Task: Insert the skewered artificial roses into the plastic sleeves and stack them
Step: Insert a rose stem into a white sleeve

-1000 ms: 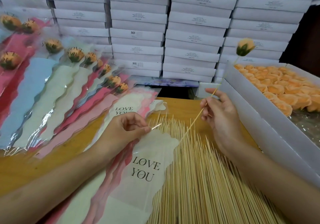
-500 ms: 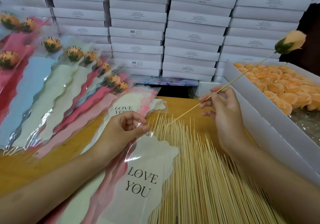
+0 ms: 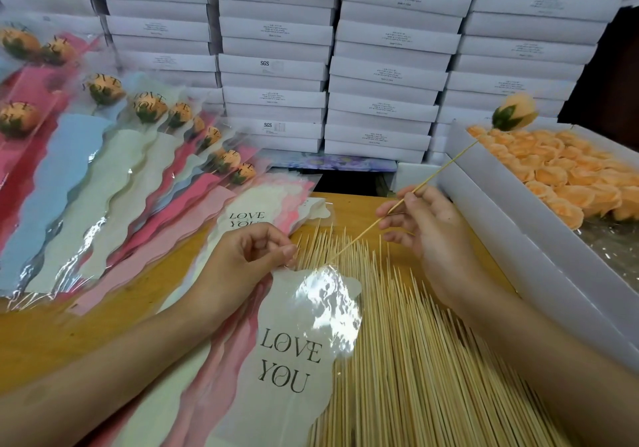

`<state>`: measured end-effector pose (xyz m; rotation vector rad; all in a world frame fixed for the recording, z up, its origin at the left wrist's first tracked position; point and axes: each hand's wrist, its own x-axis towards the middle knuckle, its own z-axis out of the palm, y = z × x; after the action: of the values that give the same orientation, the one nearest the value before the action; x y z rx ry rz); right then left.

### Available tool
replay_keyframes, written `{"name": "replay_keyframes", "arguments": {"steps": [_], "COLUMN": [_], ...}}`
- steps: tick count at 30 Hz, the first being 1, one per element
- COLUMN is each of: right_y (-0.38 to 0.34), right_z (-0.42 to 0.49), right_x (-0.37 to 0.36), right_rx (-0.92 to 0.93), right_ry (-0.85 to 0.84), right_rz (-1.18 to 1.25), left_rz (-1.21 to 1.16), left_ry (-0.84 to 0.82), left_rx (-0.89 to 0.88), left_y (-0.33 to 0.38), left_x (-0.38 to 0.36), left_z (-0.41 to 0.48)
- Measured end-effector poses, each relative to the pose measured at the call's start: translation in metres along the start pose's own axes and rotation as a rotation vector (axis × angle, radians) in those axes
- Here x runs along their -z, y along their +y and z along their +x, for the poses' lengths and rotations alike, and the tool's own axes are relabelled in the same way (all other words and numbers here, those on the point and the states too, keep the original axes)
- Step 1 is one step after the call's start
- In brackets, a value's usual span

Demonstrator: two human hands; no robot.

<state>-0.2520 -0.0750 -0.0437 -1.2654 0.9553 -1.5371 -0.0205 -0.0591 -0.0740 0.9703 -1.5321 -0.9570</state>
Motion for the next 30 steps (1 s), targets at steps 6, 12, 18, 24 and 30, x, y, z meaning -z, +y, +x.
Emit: {"name": "replay_keyframes", "arguments": {"steps": [6,12,18,24,30], "right_y": [0.006,0.006,0.006,0.008,0.008], "right_z": [-0.006,-0.014,-0.023,-0.023,-0.014], "right_x": [-0.006,-0.013,-0.020,-0.021,-0.011], "right_rx": [-0.135,-0.213,-0.257,-0.260,-0.173], "right_ry": [-0.113,-0.272,-0.364,-0.338,-0.174], "right_rz": [-0.013,-0.163,-0.276,-0.257,-0.202], "left_rz": [0.007,-0.029,-0.031,-0.046,-0.308], "left_ry": [-0.017,-0.018,-0.009,0.012,-0.078], "left_rx": [-0.033,-0.035,-0.005,0.005,0.321], "left_y": [0.002,0.006,0.005,0.006,0.004], "left_x": [-0.001,-0.003,-0.002,0.000,0.004], "left_z": [-0.001,-0.002,-0.003,-0.003,-0.002]}}
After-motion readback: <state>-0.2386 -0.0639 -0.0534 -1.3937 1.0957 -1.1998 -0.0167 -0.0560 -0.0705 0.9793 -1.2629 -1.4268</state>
